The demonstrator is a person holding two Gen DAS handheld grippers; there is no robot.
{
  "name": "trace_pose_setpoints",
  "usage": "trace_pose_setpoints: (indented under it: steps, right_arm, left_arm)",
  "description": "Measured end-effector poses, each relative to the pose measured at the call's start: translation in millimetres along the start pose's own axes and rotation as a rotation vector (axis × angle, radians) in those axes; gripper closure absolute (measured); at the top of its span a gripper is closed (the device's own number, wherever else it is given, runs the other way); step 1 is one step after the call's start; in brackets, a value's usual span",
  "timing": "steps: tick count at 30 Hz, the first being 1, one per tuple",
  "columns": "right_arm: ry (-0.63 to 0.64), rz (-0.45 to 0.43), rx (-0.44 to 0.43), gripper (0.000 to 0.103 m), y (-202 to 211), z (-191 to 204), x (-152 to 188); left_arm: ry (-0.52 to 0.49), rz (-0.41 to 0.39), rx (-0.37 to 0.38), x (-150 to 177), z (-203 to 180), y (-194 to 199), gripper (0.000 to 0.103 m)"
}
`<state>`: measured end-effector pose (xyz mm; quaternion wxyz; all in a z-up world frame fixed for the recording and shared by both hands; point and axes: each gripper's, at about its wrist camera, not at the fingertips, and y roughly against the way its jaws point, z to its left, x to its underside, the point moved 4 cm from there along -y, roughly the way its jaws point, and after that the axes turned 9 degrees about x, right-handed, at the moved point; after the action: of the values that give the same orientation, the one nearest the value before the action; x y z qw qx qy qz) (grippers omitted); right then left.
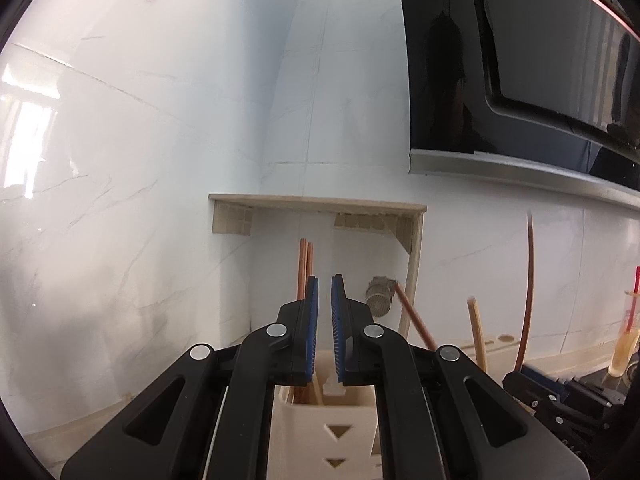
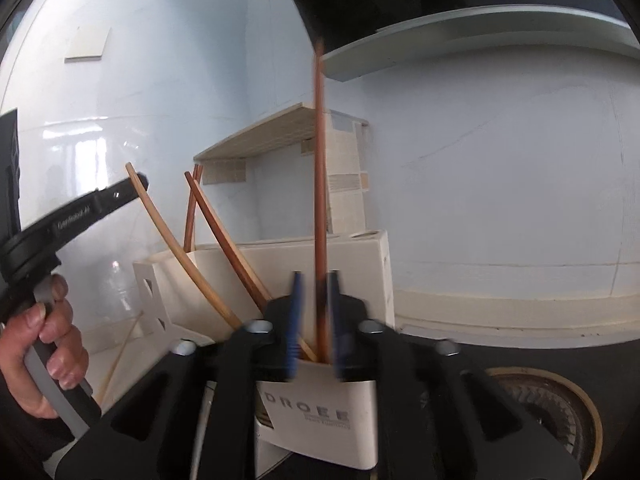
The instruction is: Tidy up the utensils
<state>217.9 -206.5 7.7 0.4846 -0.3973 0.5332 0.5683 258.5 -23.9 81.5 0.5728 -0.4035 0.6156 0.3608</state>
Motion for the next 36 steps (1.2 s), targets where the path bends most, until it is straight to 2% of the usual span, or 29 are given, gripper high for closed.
trace_pose_setpoints:
  steps: [1,7,9,12,14,18,20,24,26,29,32,36]
  right_arm:
    - [-0.017,0.0,0.012,0.051,2.1,-2.3,0.6]
    - [-0.045,-0.01,0.022,0.051,15.2,-6.3,0.1]
    - [-0.042,-0.011,0.026,0.051,20.5,-6.0,0.0]
    - [-0.044,-0.012,0.031,0.051,27.1,-6.7,-0.7]
    - [-0.048,-0.011,0.029,0.051,32.1,-7.0,-1.6]
    - [-0.034,-0.016,0.028,0.048,44.5,-3.0,-5.5]
    - [-0.024,-0.018,0.032,0.039,52.8,-0.6,-6.5]
    - [0.004,-0.035,0.044,0.033,74.3,5.8,-7.4]
    - [0.015,-0.031,0.048,0.022,83.9,9.9,-7.9]
    - [0.028,-0.033,0.058,0.015,97.9,15.5,-10.2]
    - [0.021,-0.044,0.061,0.009,111.7,17.7,-12.1]
    - [0.031,-0.043,0.074,0.007,123.9,20.3,-12.6]
  left_arm:
    - [-0.002,0.007,-0.001,1.2,-1.0,1.2,0.095]
    - [-0.026,0.017,-0.002,4.5,-8.2,11.5,0.095]
    - [-0.031,0.022,-0.003,5.5,-10.1,14.6,0.092]
    - [-0.03,0.021,-0.006,6.8,-11.6,21.7,0.082]
    - [-0.031,0.01,-0.014,6.6,-12.1,28.2,0.062]
    - [-0.041,-0.034,-0.043,3.2,-14.9,52.4,0.037]
    - [-0.025,-0.052,-0.065,0.8,-14.9,68.9,0.008]
    - [-0.047,-0.064,-0.071,-3.5,-22.4,98.7,0.006]
    - [-0.056,-0.032,-0.06,-3.7,-27.5,106.6,0.006]
    - [-0.09,-0.021,-0.069,-3.1,-36.5,123.6,0.005]
    - [-0.112,-0.031,-0.076,-2.2,-43.0,138.8,0.005]
    - [-0.098,0.017,-0.078,1.9,-45.8,147.9,0.005]
